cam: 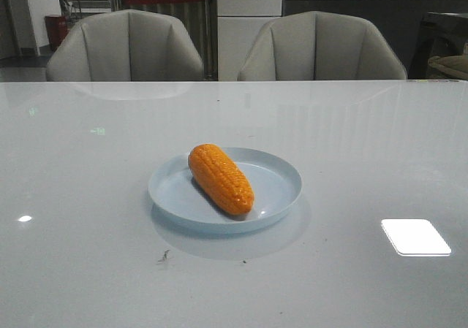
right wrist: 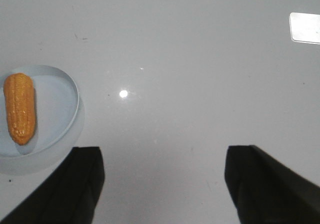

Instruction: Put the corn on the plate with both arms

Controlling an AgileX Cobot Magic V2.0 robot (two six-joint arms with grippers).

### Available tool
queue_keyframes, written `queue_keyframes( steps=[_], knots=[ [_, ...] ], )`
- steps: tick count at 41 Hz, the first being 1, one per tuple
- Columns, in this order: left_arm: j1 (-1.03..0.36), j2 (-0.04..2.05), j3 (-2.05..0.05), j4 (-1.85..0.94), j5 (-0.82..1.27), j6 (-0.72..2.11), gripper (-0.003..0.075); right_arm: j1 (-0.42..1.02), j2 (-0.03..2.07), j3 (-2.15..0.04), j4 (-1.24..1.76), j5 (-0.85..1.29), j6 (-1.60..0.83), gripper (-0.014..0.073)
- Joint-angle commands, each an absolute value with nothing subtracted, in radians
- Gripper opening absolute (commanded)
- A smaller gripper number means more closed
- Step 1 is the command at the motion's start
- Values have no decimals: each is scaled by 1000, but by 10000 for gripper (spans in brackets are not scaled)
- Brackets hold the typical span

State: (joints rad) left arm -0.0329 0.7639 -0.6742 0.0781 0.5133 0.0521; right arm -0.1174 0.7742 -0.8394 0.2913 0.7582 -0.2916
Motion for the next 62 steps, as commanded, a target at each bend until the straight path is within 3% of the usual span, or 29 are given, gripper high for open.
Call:
queue_keyframes(
  steps=[1,13,25,62],
  knots=[
    [-33,761,-703,72,442,44,330,-123,681,-753,296,643,-306,603],
    [-33,761,-703,72,442,44,330,-117,601,-651,321,634,-306,603],
    [-33,761,-703,72,448,44,330,-19,602,-651,332,562,-306,603],
    [-33,761,-703,72,448,44,330,-19,602,-649,333,615,-306,603]
  ],
)
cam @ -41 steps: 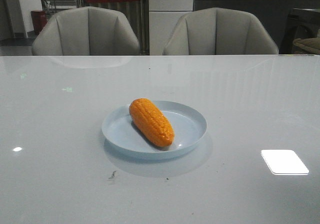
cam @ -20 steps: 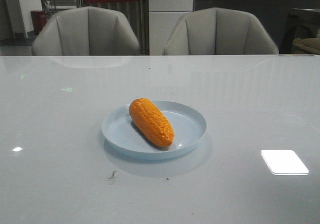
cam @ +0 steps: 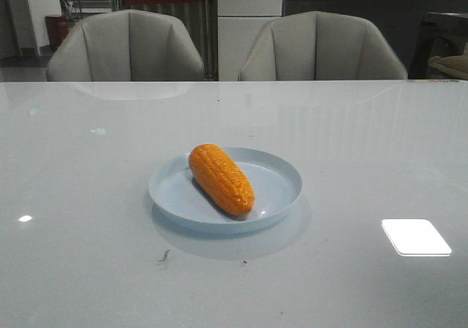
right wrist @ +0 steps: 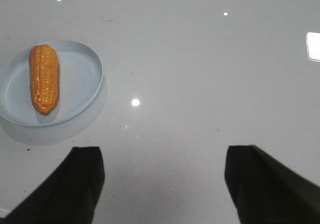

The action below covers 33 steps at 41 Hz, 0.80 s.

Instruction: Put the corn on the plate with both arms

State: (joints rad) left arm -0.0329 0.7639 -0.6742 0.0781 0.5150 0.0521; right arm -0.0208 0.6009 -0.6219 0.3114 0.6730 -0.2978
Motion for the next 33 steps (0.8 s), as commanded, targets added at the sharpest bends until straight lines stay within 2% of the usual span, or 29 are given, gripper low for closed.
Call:
queue_keyframes(
  steps=[1,23,26,30,33],
  knots=[
    [-33,761,-703,72,448,44,330,-19,602,-649,333,615,-306,603],
    [-35,707,-701,112,445,46,318,-19,602,-649,333,615,-306,603],
    [-35,663,-683,107,435,46,254,-19,602,-649,333,615,-306,603],
    [-35,594,-625,101,346,46,93,-19,602,-649,333,615,-306,603],
    [-35,528,-549,101,230,46,96,-19,602,-649,333,615,-306,603]
  ],
)
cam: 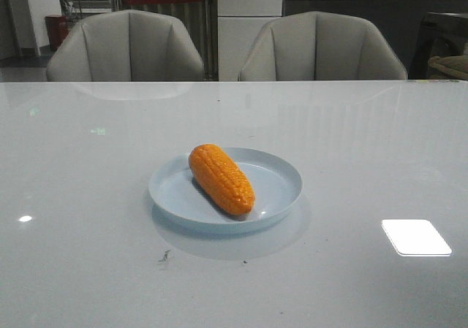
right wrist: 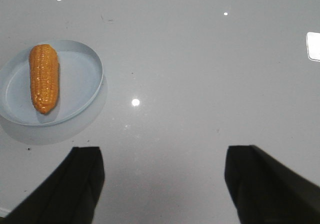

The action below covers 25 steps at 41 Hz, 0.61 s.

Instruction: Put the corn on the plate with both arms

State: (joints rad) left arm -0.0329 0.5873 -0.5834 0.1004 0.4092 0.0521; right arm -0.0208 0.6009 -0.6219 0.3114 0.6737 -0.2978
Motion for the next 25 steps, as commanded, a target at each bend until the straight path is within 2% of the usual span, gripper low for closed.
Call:
queue_keyframes(
  steps=[1,10,25],
  knots=[
    [-35,501,-518,101,199,46,96,-19,602,-649,333,615,-306,603],
    [-35,259,-294,101,-58,46,96,-19,602,-649,333,615,-306,603],
    [-35,-23,-60,9,-75,46,96,-19,602,-649,333,615,-306,603]
  ],
)
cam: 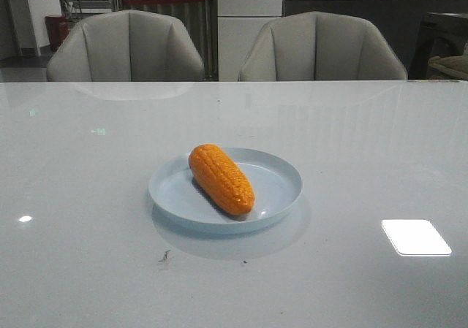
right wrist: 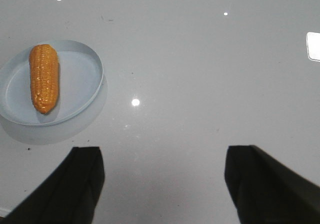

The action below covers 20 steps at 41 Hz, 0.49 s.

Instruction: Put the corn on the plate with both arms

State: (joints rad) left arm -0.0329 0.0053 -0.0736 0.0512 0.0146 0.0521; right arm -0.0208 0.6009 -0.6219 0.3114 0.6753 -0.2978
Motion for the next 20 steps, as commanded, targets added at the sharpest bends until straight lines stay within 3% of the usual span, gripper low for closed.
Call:
queue_keyframes(
  steps=[1,7,11,20],
  knots=[
    [-35,-26,-47,0,-79,46,96,-19,602,-649,333,615,-306,603],
    [-35,-19,45,0,-122,46,96,-19,602,-649,333,617,-306,603],
    [-35,-21,42,0,0,46,96,-19,602,-649,333,617,-306,603],
    [-35,-21,44,0,53,46,96,-19,602,-649,333,617,-306,603]
  ],
)
